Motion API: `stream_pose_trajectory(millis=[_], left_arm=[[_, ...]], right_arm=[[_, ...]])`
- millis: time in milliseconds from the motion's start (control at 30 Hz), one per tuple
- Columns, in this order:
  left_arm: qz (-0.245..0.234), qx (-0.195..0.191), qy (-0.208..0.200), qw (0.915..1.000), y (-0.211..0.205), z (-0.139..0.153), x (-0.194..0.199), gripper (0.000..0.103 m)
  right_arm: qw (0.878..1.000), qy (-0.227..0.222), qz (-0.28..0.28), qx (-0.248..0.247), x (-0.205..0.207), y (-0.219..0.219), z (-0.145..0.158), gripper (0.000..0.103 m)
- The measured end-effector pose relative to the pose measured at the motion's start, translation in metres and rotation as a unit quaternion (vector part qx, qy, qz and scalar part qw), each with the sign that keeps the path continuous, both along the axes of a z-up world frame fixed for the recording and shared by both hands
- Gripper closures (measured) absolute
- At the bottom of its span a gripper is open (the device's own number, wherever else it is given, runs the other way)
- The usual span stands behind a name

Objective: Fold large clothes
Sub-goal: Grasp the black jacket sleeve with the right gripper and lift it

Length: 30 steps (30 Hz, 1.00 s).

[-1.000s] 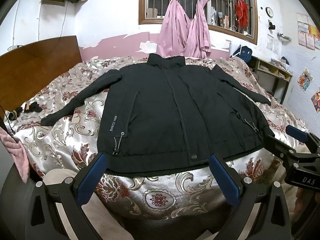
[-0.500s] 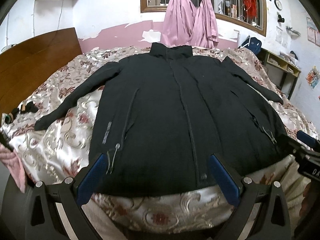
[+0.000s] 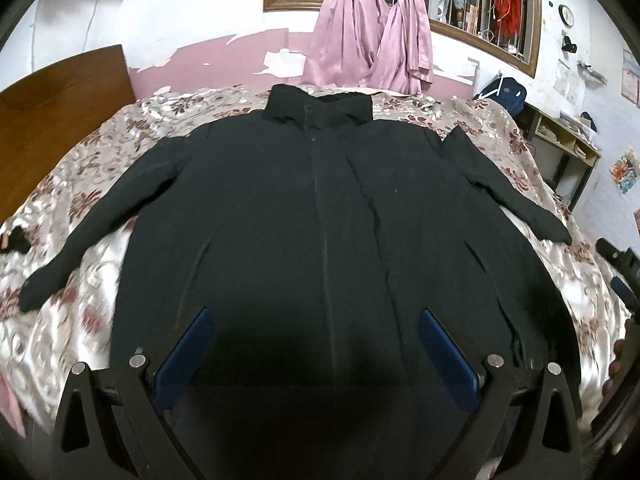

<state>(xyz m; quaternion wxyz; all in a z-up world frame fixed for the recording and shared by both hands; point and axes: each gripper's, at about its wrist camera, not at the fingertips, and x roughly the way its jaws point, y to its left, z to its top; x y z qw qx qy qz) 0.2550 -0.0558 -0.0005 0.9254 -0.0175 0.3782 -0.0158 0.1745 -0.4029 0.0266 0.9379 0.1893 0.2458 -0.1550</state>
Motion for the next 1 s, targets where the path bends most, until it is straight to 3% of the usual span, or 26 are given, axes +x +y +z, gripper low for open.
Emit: stream_pose_trajectory(millis=[267,400,567,767,1000], left_arm=[[-0.043,0.013,0.012,0.9989,-0.056,-0.008,0.104,0.001],[-0.078,-0.001,0.035,0.9963,-0.091,-0.022,0.156,0.001],[-0.093,-0.04,0.049,0.9936,-0.123,-0.034,0.208,0.001],[-0.103,-0.053,0.046,0.9923,-0.163,-0.039,0.253,0.001],[-0.103,-0.03,0.05,0.993,-0.201,-0.061,0.279,0.001]], right_arm=[[0.992,-0.016,-0.106,0.06,0.077,-0.114,-0.013,0.001],[0.986,-0.005,-0.117,0.118,0.137,-0.175,-0.039,0.001],[0.982,0.017,-0.141,0.125,0.183,-0.218,-0.076,0.001],[0.967,0.004,-0.192,0.167,0.194,-0.262,-0.112,0.001],[0.963,-0.019,-0.196,0.186,0.216,-0.295,-0.129,0.001]])
